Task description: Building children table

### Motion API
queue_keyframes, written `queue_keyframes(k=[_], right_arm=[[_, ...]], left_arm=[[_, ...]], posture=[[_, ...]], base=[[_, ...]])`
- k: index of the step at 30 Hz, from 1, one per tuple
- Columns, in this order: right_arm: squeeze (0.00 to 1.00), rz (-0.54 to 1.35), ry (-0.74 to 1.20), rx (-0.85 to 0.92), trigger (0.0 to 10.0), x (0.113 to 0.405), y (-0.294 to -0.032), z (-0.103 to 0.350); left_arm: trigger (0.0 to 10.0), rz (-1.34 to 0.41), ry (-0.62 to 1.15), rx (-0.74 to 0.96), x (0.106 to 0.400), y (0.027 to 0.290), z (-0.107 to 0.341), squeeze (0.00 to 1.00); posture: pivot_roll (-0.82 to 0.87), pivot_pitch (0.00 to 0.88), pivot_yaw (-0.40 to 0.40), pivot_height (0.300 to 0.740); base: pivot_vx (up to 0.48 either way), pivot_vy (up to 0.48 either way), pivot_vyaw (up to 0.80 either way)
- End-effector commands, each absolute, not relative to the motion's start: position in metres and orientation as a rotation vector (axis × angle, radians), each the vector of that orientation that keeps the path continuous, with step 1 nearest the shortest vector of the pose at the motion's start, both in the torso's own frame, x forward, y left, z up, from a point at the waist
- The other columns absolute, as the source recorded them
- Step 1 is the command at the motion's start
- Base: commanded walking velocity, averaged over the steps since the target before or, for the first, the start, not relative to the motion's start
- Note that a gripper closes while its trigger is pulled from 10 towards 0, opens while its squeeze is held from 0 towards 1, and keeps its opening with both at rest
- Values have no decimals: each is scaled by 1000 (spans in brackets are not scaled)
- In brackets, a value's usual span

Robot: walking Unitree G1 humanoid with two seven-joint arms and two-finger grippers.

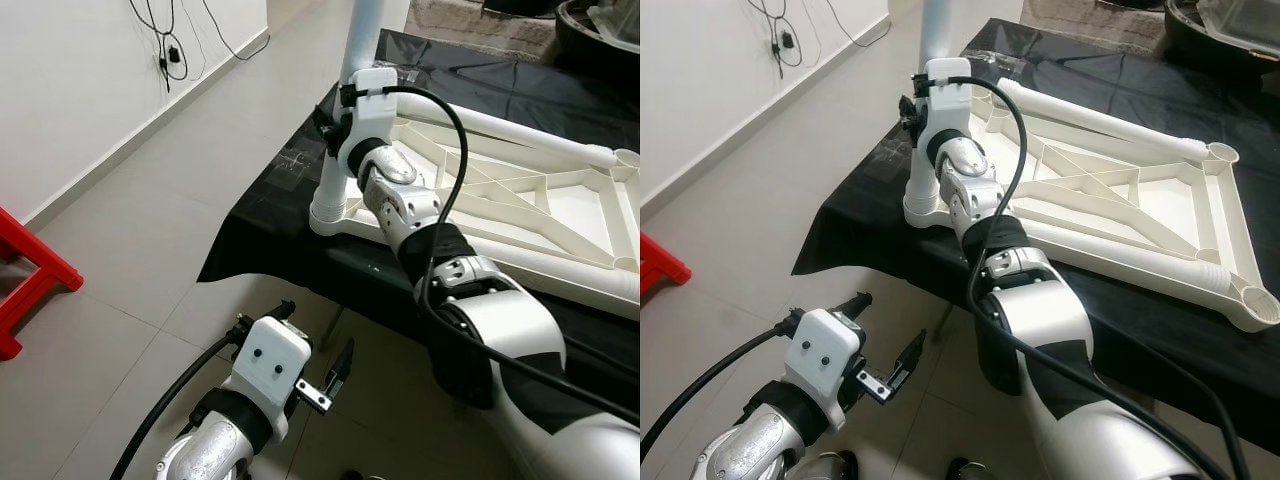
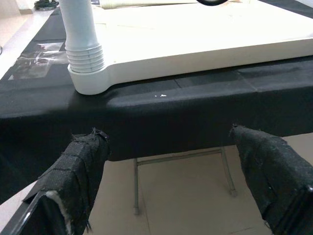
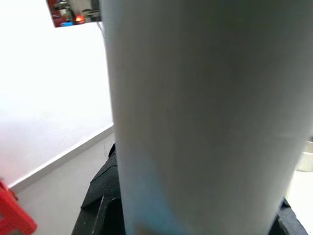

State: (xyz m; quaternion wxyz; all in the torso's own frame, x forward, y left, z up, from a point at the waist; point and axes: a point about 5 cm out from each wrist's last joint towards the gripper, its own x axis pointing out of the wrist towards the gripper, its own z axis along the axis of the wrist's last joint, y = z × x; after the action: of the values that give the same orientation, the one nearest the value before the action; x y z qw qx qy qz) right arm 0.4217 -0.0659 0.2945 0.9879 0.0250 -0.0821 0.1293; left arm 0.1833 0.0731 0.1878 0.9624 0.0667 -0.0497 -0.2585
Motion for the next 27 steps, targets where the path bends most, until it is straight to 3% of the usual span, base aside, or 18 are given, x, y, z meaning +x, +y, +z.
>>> queue_keyframes(k=[1,25,27], right_arm=[[0,168,42,48,10000,422,-79,235],[0,-64,-108,-6,10000,410,-66,227],[0,-188,-73,-20,10000,407,-60,225]], left_arm=[[10000,-534,-81,141,183,73,183,0],[10000,-543,-89,145,186,73,180,0],[10000,-544,-92,147,187,72,179,0]], posture=[[244,226,-81,740],[235,193,-75,740],[238,180,-77,740]], base=[[0,0,0],[0,0,0],[0,0,0]])
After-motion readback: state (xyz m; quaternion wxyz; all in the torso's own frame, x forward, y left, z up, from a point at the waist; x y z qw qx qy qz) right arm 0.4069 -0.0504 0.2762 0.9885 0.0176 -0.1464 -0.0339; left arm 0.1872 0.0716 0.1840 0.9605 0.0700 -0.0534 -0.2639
